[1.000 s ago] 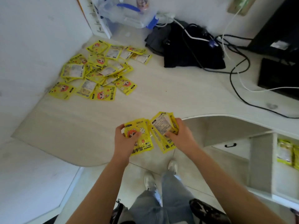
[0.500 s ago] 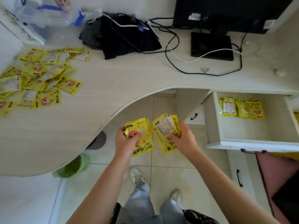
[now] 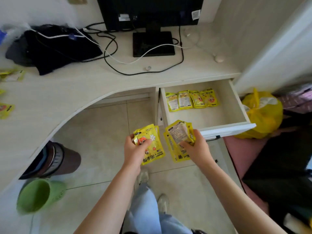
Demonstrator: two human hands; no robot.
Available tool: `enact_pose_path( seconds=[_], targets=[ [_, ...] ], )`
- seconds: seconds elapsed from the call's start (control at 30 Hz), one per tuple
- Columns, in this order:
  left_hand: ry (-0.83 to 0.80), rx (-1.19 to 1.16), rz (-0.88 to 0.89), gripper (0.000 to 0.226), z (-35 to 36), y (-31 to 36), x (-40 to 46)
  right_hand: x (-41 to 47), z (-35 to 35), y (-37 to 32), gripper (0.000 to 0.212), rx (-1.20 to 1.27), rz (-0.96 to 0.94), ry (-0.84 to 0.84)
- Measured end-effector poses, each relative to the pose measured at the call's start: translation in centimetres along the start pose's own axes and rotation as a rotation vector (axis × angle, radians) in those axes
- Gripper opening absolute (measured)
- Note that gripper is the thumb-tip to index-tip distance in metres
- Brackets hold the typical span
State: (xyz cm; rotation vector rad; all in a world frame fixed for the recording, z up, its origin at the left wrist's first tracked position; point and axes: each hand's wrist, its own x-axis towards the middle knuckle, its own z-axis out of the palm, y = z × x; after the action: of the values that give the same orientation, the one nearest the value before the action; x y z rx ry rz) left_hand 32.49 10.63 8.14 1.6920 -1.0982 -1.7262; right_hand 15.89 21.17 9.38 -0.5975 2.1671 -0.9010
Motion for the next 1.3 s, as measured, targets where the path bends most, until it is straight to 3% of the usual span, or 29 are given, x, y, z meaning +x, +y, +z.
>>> enact_pose_path(
  seconds=[0.13, 0.37, 0.83, 1.3],
  targets=[
    [-0.040, 0.027, 0.021, 0.043, 5.0, 0.6, 1.2, 3.0, -3.5, 1.3, 0.024, -0.006, 0.008, 0.054],
    [-0.079, 0.063, 0.012, 0.045, 12.8, 2.7, 6.1, 11.5, -7.5, 1.4, 0.043, -0.012, 0.043, 0.087],
    [-0.004, 0.351, -0.079, 0.063, 24.0, 1.5, 15.3, 26.1, -9.7, 3.6, 0.070, 0.024, 0.251, -0.053],
    [0.125, 0.488, -0.202, 0.049, 27.9, -2.7, 21.3, 33.5, -3.2, 9.2, 0.050, -0.010, 0.318, -0.297]
  ],
)
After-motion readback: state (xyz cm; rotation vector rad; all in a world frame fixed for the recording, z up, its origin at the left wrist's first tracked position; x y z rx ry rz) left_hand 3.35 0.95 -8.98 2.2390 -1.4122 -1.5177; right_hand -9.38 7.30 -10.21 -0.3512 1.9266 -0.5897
